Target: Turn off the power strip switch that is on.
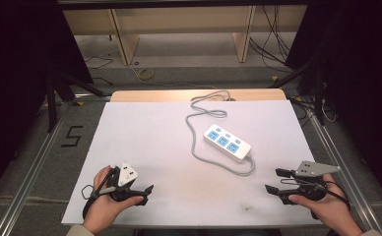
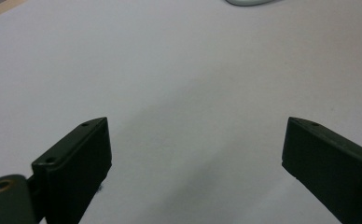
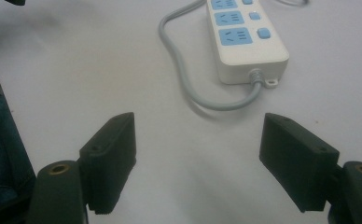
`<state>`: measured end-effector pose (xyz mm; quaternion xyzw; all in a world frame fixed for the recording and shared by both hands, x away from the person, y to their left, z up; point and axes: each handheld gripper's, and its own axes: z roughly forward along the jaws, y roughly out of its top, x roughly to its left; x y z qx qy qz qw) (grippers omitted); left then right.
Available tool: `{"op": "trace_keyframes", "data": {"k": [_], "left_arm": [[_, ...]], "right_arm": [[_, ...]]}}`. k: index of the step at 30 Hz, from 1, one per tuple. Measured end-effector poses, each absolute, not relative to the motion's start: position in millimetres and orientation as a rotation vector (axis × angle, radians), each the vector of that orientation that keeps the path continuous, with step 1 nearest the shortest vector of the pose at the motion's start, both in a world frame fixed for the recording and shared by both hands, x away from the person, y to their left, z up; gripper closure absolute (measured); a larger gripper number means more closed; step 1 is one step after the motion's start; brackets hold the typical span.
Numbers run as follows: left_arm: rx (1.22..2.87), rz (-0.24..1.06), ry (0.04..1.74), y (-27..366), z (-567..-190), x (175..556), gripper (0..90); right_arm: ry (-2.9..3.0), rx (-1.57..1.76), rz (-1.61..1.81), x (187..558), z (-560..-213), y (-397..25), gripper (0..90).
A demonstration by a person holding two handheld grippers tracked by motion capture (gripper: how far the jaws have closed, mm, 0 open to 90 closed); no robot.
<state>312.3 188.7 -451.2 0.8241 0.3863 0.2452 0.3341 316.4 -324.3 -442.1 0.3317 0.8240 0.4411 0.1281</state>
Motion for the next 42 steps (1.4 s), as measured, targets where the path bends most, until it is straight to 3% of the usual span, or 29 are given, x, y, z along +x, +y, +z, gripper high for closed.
{"op": "trace_keyframes", "data": {"k": [9,10,11,12,16,17,20,24,42], "left_arm": [[2.132,0.66,1.022,191.5,-450.4,312.6,7.8],[2.131,0.66,1.023,191.1,-450.5,312.9,7.8],[2.129,0.661,1.024,190.7,-450.7,313.2,7.8],[2.131,0.661,1.023,190.5,-450.7,313.4,7.8],[2.13,0.664,1.022,190.4,-450.7,313.7,8.2],[2.129,0.665,1.022,190.5,-450.7,313.7,8.3],[2.128,0.67,1.024,190.7,-450.7,314.0,8.4],[2.127,0.667,1.026,190.5,-450.9,314.0,8.9],[2.129,0.67,1.019,188.2,-451.1,315.2,9.8]], "right_arm": [[2.383,0.906,1.24,314.9,-439.5,-319.8,29.6],[2.381,0.886,1.227,315.8,-439.3,-317.7,35.8],[2.381,0.886,1.227,315.8,-439.3,-317.7,35.8],[2.37,0.873,1.211,316.9,-437.9,-315.2,44.4],[2.345,0.855,1.164,319.9,-434.7,-310.4,63.0],[2.345,0.855,1.164,319.9,-434.7,-310.4,63.0],[2.307,0.874,1.174,325.6,-432.0,-308.6,77.7],[2.289,0.887,1.183,332.8,-430.0,-306.9,88.7],[2.332,0.876,1.122,359.4,-427.2,-283.9,90.0]]}}
